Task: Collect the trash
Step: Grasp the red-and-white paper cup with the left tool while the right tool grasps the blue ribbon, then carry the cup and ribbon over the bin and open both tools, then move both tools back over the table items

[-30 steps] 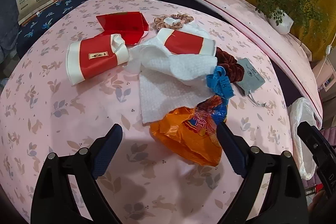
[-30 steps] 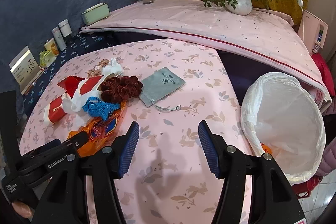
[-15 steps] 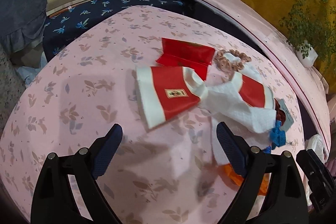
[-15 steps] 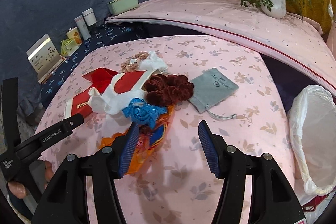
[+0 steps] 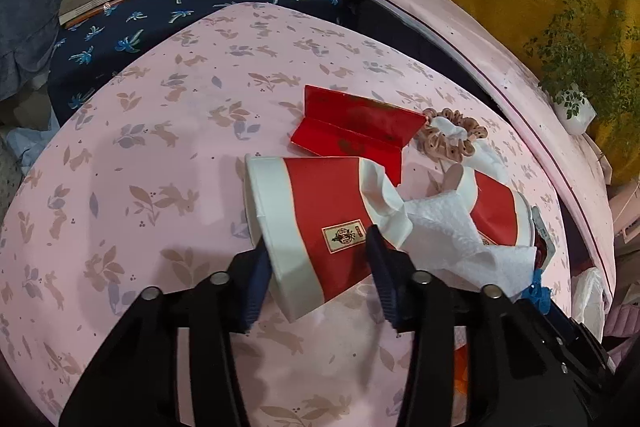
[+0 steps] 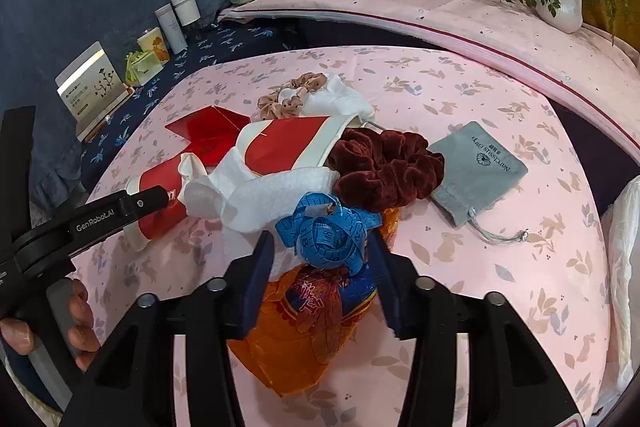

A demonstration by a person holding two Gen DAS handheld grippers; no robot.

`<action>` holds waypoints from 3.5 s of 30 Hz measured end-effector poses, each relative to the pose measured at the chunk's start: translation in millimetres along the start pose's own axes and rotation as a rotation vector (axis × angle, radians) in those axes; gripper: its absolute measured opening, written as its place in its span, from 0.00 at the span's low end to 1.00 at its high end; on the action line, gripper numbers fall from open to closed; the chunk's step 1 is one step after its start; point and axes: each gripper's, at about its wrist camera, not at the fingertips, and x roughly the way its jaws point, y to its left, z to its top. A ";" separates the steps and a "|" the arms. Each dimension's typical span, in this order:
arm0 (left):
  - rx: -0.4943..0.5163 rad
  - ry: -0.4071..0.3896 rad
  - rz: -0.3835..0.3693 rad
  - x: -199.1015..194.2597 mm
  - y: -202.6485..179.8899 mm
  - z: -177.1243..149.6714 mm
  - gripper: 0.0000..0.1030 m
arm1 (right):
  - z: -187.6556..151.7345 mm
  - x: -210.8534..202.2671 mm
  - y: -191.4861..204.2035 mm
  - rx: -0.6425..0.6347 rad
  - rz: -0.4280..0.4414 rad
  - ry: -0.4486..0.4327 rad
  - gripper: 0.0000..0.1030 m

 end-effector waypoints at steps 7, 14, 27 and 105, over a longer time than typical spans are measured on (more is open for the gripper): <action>0.005 -0.014 -0.018 -10.2 -8.7 -5.2 0.13 | -2.9 -9.6 -2.3 -0.012 -0.004 -0.025 0.16; 0.037 -0.060 -0.033 -39.4 -33.1 -8.8 0.02 | 0.7 -39.9 -15.9 0.014 0.001 -0.084 0.14; 0.158 -0.160 -0.152 -104.6 -121.2 -19.7 0.02 | -2.9 -112.4 -75.7 0.091 -0.062 -0.213 0.14; 0.372 -0.002 -0.242 -69.4 -278.4 -113.4 0.56 | -52.2 -169.2 -197.8 0.275 -0.247 -0.239 0.38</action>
